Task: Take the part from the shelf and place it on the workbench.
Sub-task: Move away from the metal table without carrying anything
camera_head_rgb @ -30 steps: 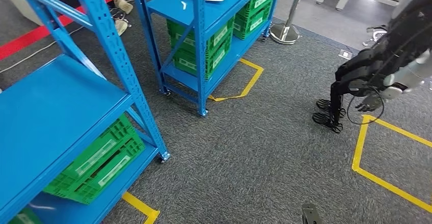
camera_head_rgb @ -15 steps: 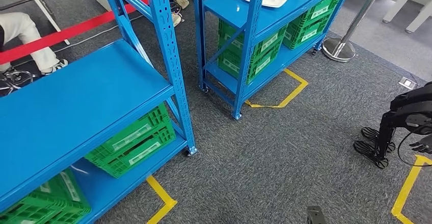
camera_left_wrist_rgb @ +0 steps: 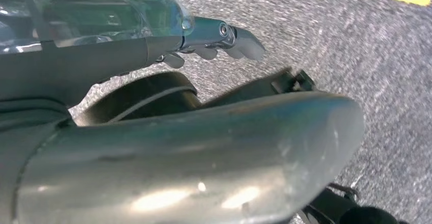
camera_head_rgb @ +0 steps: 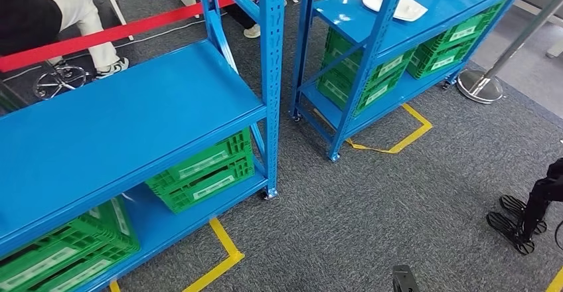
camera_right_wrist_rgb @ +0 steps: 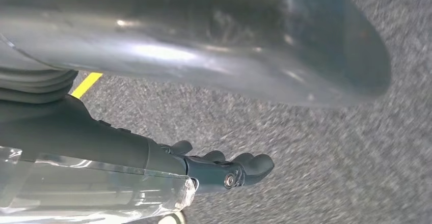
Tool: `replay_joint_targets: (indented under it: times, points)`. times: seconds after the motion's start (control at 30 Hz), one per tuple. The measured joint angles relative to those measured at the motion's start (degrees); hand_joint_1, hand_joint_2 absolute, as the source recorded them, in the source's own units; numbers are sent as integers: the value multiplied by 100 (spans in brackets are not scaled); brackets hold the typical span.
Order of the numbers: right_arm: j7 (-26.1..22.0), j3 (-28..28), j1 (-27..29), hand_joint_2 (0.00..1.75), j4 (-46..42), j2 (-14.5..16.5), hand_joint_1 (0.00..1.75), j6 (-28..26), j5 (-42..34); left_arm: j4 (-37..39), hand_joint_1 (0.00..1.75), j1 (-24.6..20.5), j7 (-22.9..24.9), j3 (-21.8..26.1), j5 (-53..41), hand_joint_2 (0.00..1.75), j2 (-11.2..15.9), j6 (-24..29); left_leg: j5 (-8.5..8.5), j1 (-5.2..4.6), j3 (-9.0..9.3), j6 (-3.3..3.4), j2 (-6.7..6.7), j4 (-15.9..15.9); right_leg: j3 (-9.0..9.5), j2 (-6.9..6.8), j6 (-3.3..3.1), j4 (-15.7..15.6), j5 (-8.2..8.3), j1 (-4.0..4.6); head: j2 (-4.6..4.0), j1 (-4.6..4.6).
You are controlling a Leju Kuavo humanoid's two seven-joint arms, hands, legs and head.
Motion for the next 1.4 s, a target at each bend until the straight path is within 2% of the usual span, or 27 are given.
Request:
replay_joint_targets:
  times: [0.07,0.13,0.17,0.2,0.27,0.33,0.4,0.43,0.47,0.53,0.6,0.67,0.7,0.77,0.8,0.87,0.9,0.97,1.03,1.07,1.13,1.17,1.2,1.23,1.27,1.33,1.4]
  points:
    - [-11,26,16,0,1,-1,0,30,3,0,0,-19,-1,0,0,0,-4,0,27,6,-5,69,-160,-8,-196,270,39,502,-332,-21,-1,37]
    - [-13,52,44,0,5,-7,0,41,4,0,0,-32,-2,0,0,0,-10,0,44,-17,-12,114,-341,-7,-554,414,32,1319,-694,-22,-2,92]
    - [-13,61,51,0,8,-7,0,45,4,1,0,-32,-2,0,0,0,-12,0,52,-32,-13,127,-437,-6,-686,435,17,1589,-751,-21,-2,123]
    - [-14,69,50,0,9,-5,0,48,4,1,0,-29,-2,0,0,0,-12,0,58,-45,-11,136,-531,-5,-730,448,-7,1644,-687,-19,-2,149]
    - [-17,87,34,0,9,-2,0,51,4,1,0,-27,-2,0,0,0,-11,0,68,-63,2,143,-705,-5,-531,534,-83,1099,-267,-4,-2,175]
    - [-23,99,27,0,8,-13,0,54,4,1,0,-32,-3,0,-1,0,-20,0,83,-67,-3,122,-855,1,-232,801,-167,343,70,14,-2,169]
    - [-33,106,12,0,8,-28,0,58,2,0,0,-35,-4,0,-2,0,-31,0,116,-45,-50,67,-981,4,-107,959,-204,20,127,28,-2,173]
    - [-38,109,4,0,7,-31,0,61,-1,0,0,-32,-4,0,-4,0,-34,0,137,-31,-78,32,-1044,1,-95,919,-211,-19,137,35,-2,176]
    - [-43,115,-11,0,4,-30,0,63,-4,0,0,-28,-4,0,-6,0,-34,0,139,-25,-101,2,-1034,8,-87,860,-223,-51,158,31,-2,185]
    - [-50,128,-18,0,0,-18,0,67,-9,1,0,-27,-3,-1,-14,0,-29,0,-16,-43,-199,-65,-689,180,-67,727,-260,-138,217,18,-2,141]
    - [-54,138,2,0,1,-7,0,70,-17,1,0,-40,-2,-1,-22,0,-25,0,-384,-31,-462,-135,-315,744,-58,574,-280,-185,247,15,-2,61]
    - [-55,140,29,0,7,-5,0,73,-29,1,0,-40,-2,0,-29,0,-25,-1,-645,32,-751,-202,-298,1383,-63,404,-279,-182,244,12,-2,8]
    - [-55,142,32,0,8,-5,0,76,-35,1,0,-35,-2,0,-32,0,-22,-1,-634,62,-798,-232,-308,1498,-64,326,-270,-176,238,7,-2,-8]
    - [-55,152,20,0,7,-1,0,83,-44,2,0,-30,-3,0,-34,0,-14,0,-316,102,-553,-283,-247,1072,-56,190,-226,-150,209,-17,-2,-28]
    - [-55,164,14,0,5,-1,0,86,-47,2,0,-31,-3,0,-34,0,-11,0,-161,101,-343,-305,-108,684,-48,134,-189,-127,184,-25,-1,-39]
    - [-55,197,6,0,2,-7,0,88,-47,1,0,-39,-7,-1,-35,0,-13,0,-4,69,-53,-257,147,128,-34,42,-107,-71,129,-13,-2,-66]
    - [-55,213,3,0,2,-12,0,88,-47,0,0,-42,-8,-1,-35,0,-14,0,-18,47,-19,-206,209,44,-24,-3,-76,-57,112,0,-1,-64]
    - [-55,228,-4,0,1,-14,0,90,-48,0,0,-41,-10,-2,-35,0,-12,0,-9,29,-37,-87,92,37,3,-94,-35,-64,95,-1,-1,-30]
    - [-55,235,-7,0,0,-14,0,92,-47,0,0,-45,-11,-2,-35,0,-12,0,17,36,-53,-10,-51,26,-39,20,11,80,-53,-27,-2,1]
    - [-55,238,1,0,0,-14,0,94,-47,0,0,-51,-11,-1,-36,0,-14,0,32,40,-58,25,-128,21,-134,142,29,322,-218,-36,-1,18]
    - [-55,243,32,0,3,-21,0,98,-49,0,0,-59,-13,-1,-37,0,-20,0,50,26,-66,77,-293,21,-466,365,34,1109,-618,-36,-1,74]
    - [-55,244,45,0,6,-23,0,100,-50,0,0,-57,-14,-1,-37,0,-23,0,57,13,-67,93,-379,22,-626,407,23,1458,-736,-31,-1,108]
    - [-55,244,49,0,8,-23,0,104,-50,1,0,-53,-13,-2,-37,0,-24,0,63,-4,-65,105,-467,23,-724,428,1,1643,-745,-25,-1,143]
    - [-55,245,43,0,9,-21,0,109,-49,1,0,-49,-12,-2,-37,0,-23,0,68,-22,-61,113,-555,23,-727,443,-35,1593,-629,-16,-1,172]
    - [-55,246,33,0,9,-19,0,114,-49,1,0,-47,-11,-2,-37,0,-23,0,74,-38,-55,119,-641,24,-637,478,-85,1326,-417,-2,-2,188]
    - [-55,249,20,0,7,-27,0,119,-48,1,0,-48,-11,-1,-38,0,-29,0,88,-66,-56,117,-798,28,-351,706,-212,549,7,28,-2,190]
    - [-55,251,16,0,6,-42,0,120,-47,0,0,-52,-11,-2,-40,0,-38,2,114,-57,-89,83,-926,36,-184,914,-281,100,145,46,-2,180]
